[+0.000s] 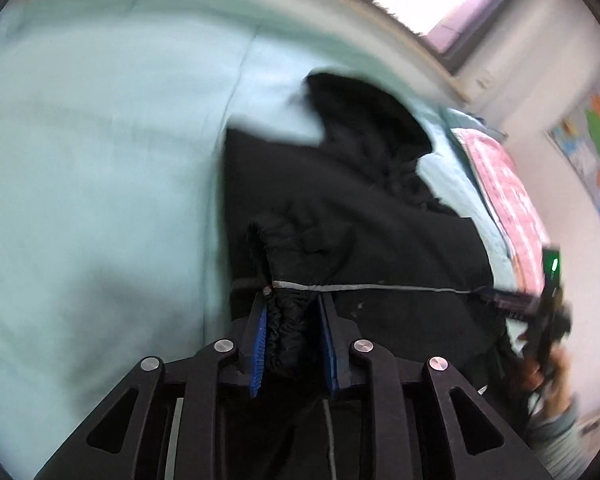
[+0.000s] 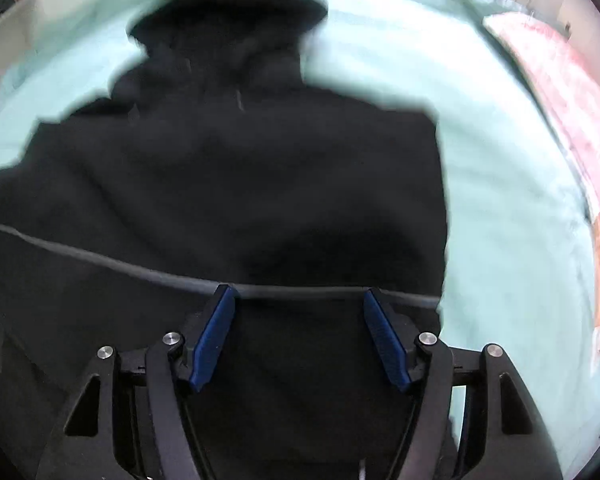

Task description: Fold large clothes

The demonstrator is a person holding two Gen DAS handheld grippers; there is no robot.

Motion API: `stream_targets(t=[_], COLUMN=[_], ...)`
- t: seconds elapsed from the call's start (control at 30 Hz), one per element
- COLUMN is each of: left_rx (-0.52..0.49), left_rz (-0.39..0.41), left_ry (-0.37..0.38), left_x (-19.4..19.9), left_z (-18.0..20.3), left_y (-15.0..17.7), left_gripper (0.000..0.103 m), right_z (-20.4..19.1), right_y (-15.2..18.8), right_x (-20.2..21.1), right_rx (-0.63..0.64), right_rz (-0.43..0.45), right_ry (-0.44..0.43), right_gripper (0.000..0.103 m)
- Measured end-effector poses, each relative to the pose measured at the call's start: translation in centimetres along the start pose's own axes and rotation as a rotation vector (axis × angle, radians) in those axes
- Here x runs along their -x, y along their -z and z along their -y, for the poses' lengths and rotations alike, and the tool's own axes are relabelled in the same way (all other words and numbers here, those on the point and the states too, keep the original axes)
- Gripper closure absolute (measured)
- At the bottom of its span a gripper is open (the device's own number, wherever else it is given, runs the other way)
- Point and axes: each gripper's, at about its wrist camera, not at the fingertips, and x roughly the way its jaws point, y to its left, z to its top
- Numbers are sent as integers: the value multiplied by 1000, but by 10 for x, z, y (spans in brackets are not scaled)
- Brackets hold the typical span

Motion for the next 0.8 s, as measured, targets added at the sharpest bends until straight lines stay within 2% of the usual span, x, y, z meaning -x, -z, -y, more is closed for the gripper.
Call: stream_targets(t=[0.07, 0.13, 0.2, 0.27, 0.3, 0.33, 0.37, 0.4, 0.43, 0.5, 0.57, 0.6, 0.67, 0.73, 0.8], left_rx=[-100, -157, -172, -161, -141, -123, -117, -112, -87, -30, -17, -45, -114, -156, -164], left_rz=[59, 74, 28, -25, -76, -138, -191, -214, -219, -194, -162, -131, -74, -31, -4], left_ry=[-40, -43, -15, -7, -26, -86, -160, -188, -173, -122, -113, -121, -89, -82, -114], left_x=[19, 18, -5, -34, -57, -80, -104, -118, -127, -118, -102, -87, -54, -24, -4], left_z=[27, 53, 75, 84, 83, 76, 67, 63, 51, 40, 38, 43, 55, 70, 73], left_y=[-9, -19, -29, -34, -34, -31, -27, -23, -20, -19, -17, -11, 0, 12, 21], left_gripper=[76, 76, 75, 75, 75, 76, 79, 83, 86, 89, 89, 89, 89, 89, 87], right_z=[-7, -16, -26, -35, -37, -39, -41, -39, -38, -34, -26, -20, -12, -9, -7], right_y=[-13, -30, -45, -56, -58, -58, -57, -55, -53, -48, -34, -23, 0, 29, 47], right_x=[20, 25, 10, -26, -44, -62, -69, -71, -71, -63, -40, -24, 9, 41, 53], right_rx=[25, 19, -7, -43, -47, -45, -45, -47, -49, -33, -31, -39, -25, 10, 42], right_rz=[96, 138, 115, 14, -41, -84, -85, -70, -65, -53, -14, 12, 68, 116, 127], right_ry=[8, -38, -123, -127, -97, -64, -53, -57, -65, -84, -142, -174, -213, -141, -69], right_gripper=[31, 31, 31, 32, 32, 32, 30, 29, 29, 29, 29, 29, 29, 29, 29])
